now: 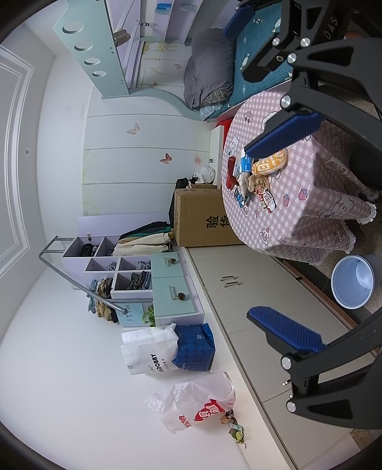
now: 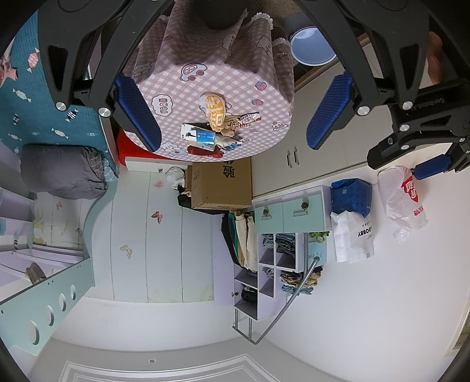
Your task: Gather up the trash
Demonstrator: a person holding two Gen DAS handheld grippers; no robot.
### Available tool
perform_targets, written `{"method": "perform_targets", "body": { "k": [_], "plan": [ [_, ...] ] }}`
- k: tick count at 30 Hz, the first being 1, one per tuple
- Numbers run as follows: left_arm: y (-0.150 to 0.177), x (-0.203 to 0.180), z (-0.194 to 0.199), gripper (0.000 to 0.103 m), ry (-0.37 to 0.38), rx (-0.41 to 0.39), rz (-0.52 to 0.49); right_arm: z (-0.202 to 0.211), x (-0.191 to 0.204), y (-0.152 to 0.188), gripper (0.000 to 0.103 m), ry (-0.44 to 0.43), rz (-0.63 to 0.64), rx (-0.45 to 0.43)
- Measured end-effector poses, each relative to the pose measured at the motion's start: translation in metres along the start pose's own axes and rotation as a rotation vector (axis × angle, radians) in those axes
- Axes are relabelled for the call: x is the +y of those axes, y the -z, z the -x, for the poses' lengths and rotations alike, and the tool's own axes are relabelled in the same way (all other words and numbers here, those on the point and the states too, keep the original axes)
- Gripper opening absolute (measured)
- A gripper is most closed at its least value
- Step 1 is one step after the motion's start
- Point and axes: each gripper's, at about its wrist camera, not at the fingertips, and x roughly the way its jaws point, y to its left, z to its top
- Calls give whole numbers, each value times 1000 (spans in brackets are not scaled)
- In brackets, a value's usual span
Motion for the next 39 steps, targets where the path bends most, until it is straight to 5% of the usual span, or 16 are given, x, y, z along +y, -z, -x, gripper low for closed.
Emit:
{"method": "perform_targets", "body": {
  "k": [39],
  "plan": [
    [6, 2, 2, 99, 0, 1, -7, -2, 2, 9, 97, -4, 3, 7]
  ]
}}
